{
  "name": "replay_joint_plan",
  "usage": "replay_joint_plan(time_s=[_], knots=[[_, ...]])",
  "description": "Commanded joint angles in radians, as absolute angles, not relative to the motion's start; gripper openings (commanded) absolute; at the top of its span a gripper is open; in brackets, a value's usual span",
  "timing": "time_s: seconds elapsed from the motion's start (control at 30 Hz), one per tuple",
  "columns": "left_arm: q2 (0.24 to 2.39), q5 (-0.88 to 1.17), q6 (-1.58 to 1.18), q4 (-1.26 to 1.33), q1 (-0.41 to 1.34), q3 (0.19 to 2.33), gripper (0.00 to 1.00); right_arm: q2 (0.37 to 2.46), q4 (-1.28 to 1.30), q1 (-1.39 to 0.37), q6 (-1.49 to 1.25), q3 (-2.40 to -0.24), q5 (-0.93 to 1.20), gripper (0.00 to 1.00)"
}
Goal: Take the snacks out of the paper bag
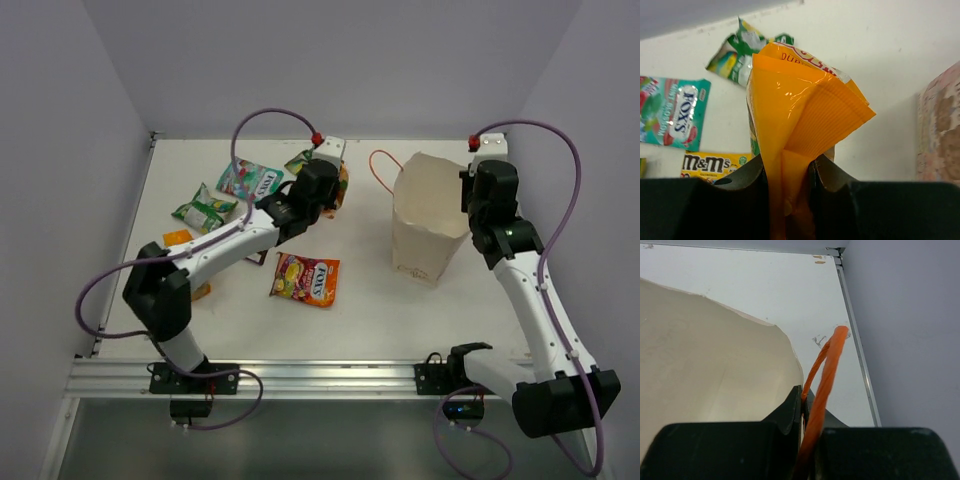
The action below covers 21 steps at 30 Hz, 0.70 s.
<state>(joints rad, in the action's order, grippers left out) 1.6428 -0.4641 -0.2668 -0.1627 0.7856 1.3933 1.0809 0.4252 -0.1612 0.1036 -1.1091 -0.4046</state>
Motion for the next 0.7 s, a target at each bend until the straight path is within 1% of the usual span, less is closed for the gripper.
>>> replay_joint_plan(time_s=[0.0,0.03,0.1,0.13,0.17,0.23,0.27,0.5,0.6,0.67], knots=[[1.738,-0.448,-0.304,-0.096,0.787,1.491,0.00,1.057,0.433,-0.143,0.031,-1.137,-0.377,0.00],[1.800,-0.436,-0.322,-0.115,0.787,1.505,0.09,1.057,0.431,-0.138,0.029,-1.137,-0.368,0.00],[1.850,-0.417,-0.333,-0.177,0.788,1.549,0.30,1.061,0.433,-0.133,0.025,-1.146,-0.347,0.00],[1.873,-0.417,-0.357,-0.204,0.787,1.565,0.59,1.068,0.431,-0.132,0.025,-1.150,-0.342,0.00],[1.871,-0.428,-0.367,-0.225,0.787,1.575,0.76,1.072,0.433,-0.127,0.022,-1.157,-0.334,0.00],[1.826,-0.449,-0.397,-0.270,0.787,1.588,0.97,1.097,0.433,-0.123,0.014,-1.180,-0.330,0.00],[1.804,-0.469,-0.402,-0.281,0.787,1.598,1.00,1.106,0.433,-0.112,0.008,-1.201,-0.325,0.00],[1.631,-0.480,-0.371,-0.457,0.776,1.729,1.00,1.239,0.423,-0.029,-0.069,-1.346,-0.307,0.00],[1.551,-0.494,-0.361,-0.524,0.746,1.735,1.00,1.299,0.414,-0.005,-0.101,-1.402,-0.279,0.00],[1.491,-0.477,-0.362,-0.557,0.692,1.715,1.00,1.328,0.408,0.040,-0.126,-1.420,-0.259,0.00]])
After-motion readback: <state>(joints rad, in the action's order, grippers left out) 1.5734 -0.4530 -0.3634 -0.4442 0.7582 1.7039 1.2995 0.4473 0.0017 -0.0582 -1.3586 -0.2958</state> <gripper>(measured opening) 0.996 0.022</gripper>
